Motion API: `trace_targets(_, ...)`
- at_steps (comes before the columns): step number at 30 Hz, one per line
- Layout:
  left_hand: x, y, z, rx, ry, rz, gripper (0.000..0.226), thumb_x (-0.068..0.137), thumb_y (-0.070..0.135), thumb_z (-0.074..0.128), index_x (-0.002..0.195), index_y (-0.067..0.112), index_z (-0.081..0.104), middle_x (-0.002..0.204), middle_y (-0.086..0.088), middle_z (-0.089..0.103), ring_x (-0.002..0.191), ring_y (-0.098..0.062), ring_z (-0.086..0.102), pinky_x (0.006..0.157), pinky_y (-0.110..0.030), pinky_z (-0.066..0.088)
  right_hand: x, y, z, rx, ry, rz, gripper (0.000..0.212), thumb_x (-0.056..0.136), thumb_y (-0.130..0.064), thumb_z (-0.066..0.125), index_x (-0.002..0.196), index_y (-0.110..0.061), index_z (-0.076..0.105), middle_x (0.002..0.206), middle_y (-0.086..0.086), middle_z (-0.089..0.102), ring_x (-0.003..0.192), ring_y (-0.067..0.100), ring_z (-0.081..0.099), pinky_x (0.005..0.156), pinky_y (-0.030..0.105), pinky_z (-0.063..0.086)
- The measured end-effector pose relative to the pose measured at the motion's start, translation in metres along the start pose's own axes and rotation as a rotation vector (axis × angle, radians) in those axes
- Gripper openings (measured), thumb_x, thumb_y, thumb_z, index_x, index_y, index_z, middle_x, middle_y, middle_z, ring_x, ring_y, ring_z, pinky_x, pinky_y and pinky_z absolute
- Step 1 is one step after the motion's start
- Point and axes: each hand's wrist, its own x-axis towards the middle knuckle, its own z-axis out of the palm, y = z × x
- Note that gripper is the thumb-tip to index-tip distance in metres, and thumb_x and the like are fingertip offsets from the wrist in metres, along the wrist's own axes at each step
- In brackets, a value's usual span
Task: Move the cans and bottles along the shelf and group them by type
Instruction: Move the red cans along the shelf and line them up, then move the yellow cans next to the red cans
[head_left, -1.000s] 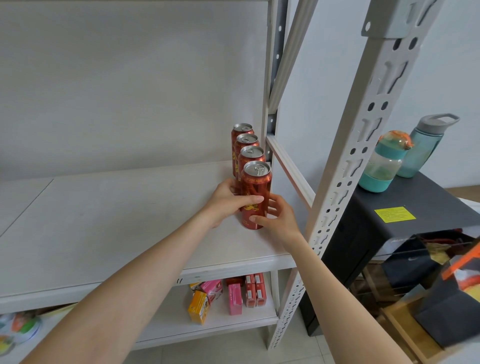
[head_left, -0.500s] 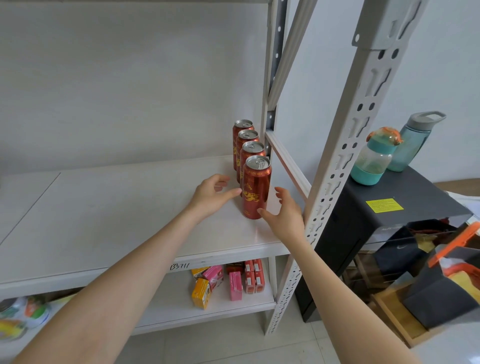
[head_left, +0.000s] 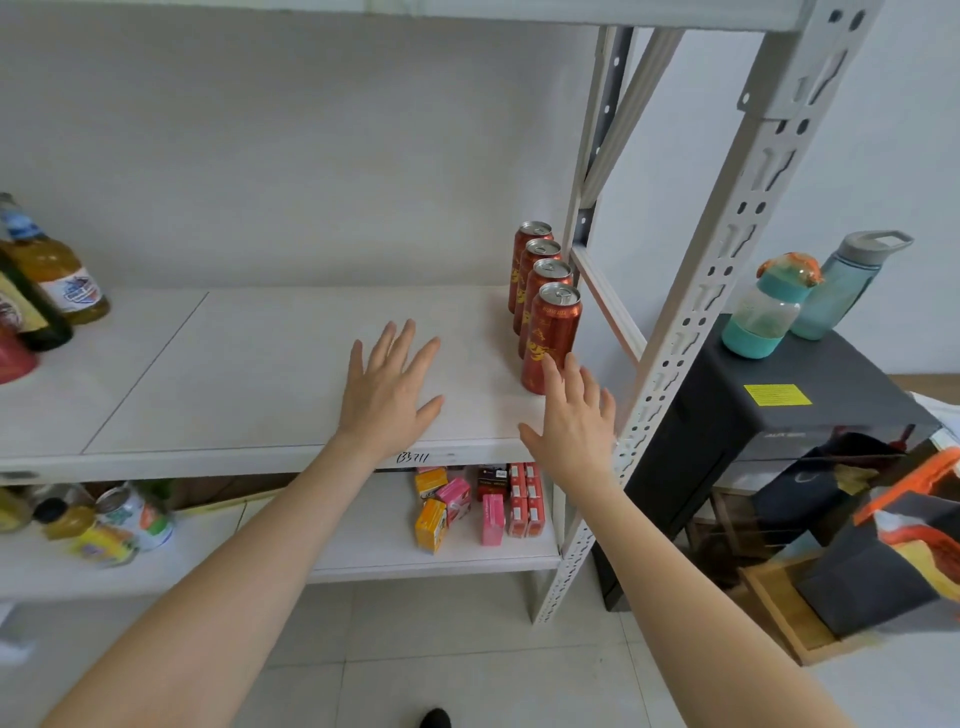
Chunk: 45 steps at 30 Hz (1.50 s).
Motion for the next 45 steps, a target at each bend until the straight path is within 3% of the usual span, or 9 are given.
trace_targets(7, -0.054, -0.044, -0.019, 0.119, 0.05, -0.06, 0.071, 0.094, 0.051, 0.051, 0.155, 0.024, 0.026, 0.164, -0.012, 0.014, 0.151, -0.031, 0.008, 0.117, -0.058, 0.007, -0.019, -0.051, -0.011, -0.075, 0.022, -0.107, 0.092, 0.089, -0.057, 0.056, 0.155, -0.025, 0.0, 0.165, 0.008, 0.006, 0.151, 0.03, 0.008, 0.12, 0.051, 0.008)
trace_targets(14, -0.102, -0.103, -0.034, 0.146, 0.044, -0.118, 0.071, 0.096, 0.054, 0.045, 0.156, 0.027, 0.019, 0.165, -0.01, 0.008, 0.152, -0.031, 0.003, 0.118, -0.056, 0.003, -0.035, -0.13, -0.008, -0.08, 0.041, -0.185, 0.09, 0.09, -0.056, 0.054, 0.155, -0.024, 0.001, 0.164, 0.009, 0.009, 0.151, 0.031, 0.01, 0.119, 0.052, 0.011)
trace_targets(19, -0.139, -0.173, -0.048, 0.178, -0.008, -0.109, 0.072, 0.097, 0.057, 0.038, 0.157, 0.029, 0.009, 0.165, -0.008, -0.002, 0.152, -0.029, -0.006, 0.119, -0.055, -0.002, -0.052, -0.204, 0.008, -0.062, 0.036, -0.18, 0.091, 0.091, -0.058, 0.052, 0.155, -0.025, -0.003, 0.165, 0.008, 0.006, 0.151, 0.031, 0.007, 0.119, 0.052, 0.005)
trace_targets(32, -0.201, -0.357, -0.07, 0.194, 0.006, -0.102, 0.072, 0.096, 0.054, 0.045, 0.156, 0.028, 0.016, 0.165, -0.009, 0.006, 0.152, -0.031, 0.002, 0.118, -0.057, 0.002, -0.074, -0.396, 0.046, -0.08, 0.008, -0.185, 0.091, 0.093, -0.056, 0.05, 0.155, -0.023, -0.008, 0.165, 0.008, 0.0, 0.151, 0.03, 0.003, 0.119, 0.054, 0.001)
trace_targets(36, -0.206, -0.41, -0.067, 0.199, -0.026, -0.106, 0.072, 0.097, 0.055, 0.041, 0.157, 0.03, 0.009, 0.166, -0.008, 0.0, 0.152, -0.029, -0.005, 0.119, -0.056, 0.001, -0.068, -0.442, 0.063, -0.091, 0.0, -0.183, 0.091, 0.093, -0.059, 0.047, 0.155, -0.024, -0.011, 0.165, 0.007, -0.002, 0.152, 0.03, 0.001, 0.119, 0.053, -0.001)
trace_targets(45, -0.224, -0.532, -0.07, 0.194, -0.026, -0.087, 0.071, 0.096, 0.053, 0.042, 0.156, 0.027, 0.015, 0.166, -0.008, 0.0, 0.152, -0.028, -0.006, 0.118, -0.055, -0.004, -0.065, -0.559, 0.097, -0.096, 0.045, -0.19, 0.089, 0.09, -0.054, 0.056, 0.157, -0.021, 0.007, 0.164, 0.008, 0.014, 0.15, 0.029, 0.014, 0.118, 0.055, 0.008)
